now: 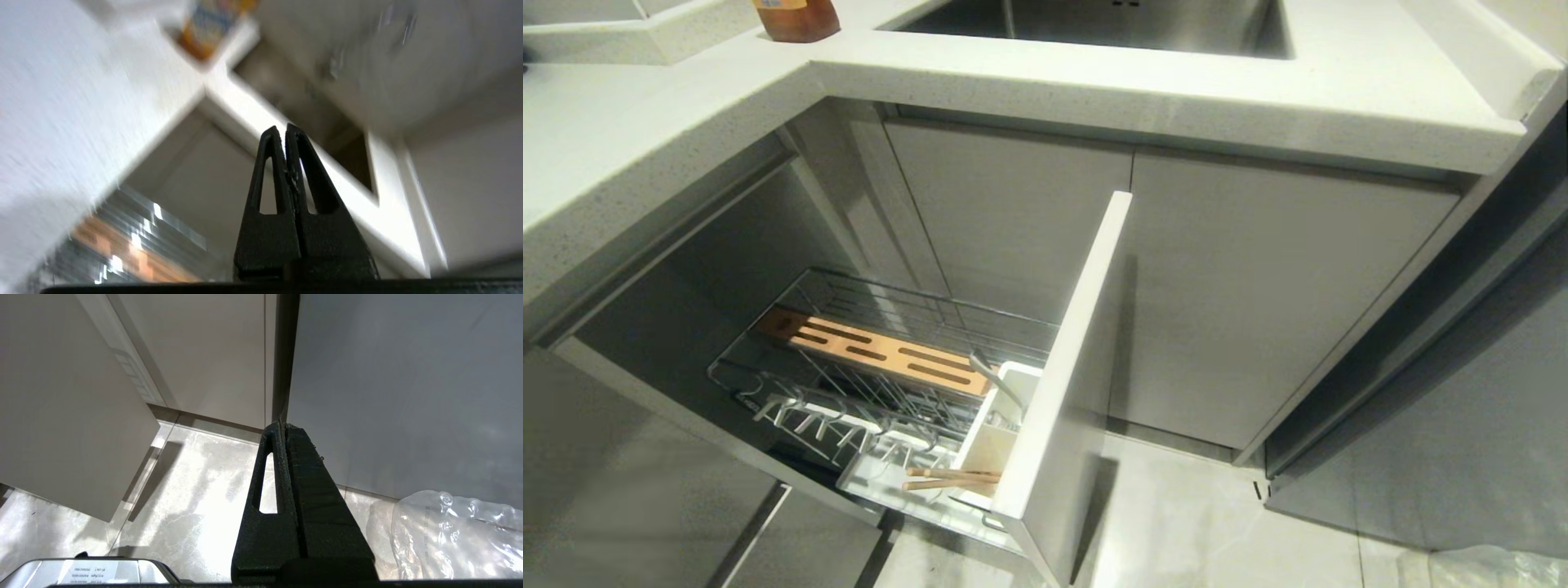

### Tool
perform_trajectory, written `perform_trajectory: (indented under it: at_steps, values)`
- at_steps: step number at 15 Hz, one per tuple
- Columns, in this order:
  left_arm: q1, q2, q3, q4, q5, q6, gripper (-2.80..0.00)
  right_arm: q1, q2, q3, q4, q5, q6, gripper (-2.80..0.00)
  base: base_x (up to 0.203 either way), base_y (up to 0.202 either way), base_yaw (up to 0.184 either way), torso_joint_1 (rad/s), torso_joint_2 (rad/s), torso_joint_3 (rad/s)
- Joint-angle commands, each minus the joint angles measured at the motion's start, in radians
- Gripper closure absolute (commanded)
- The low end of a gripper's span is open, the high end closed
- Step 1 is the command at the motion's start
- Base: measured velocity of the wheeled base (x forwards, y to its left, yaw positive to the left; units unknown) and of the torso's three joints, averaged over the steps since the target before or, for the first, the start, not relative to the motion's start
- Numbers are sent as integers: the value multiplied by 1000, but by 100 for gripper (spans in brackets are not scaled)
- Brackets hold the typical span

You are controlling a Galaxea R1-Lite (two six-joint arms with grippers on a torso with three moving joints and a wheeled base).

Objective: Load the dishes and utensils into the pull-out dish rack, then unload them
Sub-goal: Take the chopsticks out of the cupboard

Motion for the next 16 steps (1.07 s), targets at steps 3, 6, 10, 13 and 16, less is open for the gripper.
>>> perform_trajectory:
  at_steps: [3,6,10,13,16]
  values:
    - [-484,193,78,257,301,184,0,0,0,0,1,0,0,0,0,0,0,0,0,0]
    - [-590,346,89,517,353,225,0,0,0,0,0,1,0,0,0,0,0,0,0,0]
    - [-615,517,0,828,292,216,0,0,0,0,1,1,0,0,0,0,0,0,0,0]
    - [-617,577,2,856,122,215,0,0,0,0,1,1,0,0,0,0,0,0,0,0]
    - [-619,654,-1,858,31,207,0,0,0,0,0,0,0,0,0,0,0,0,0,0]
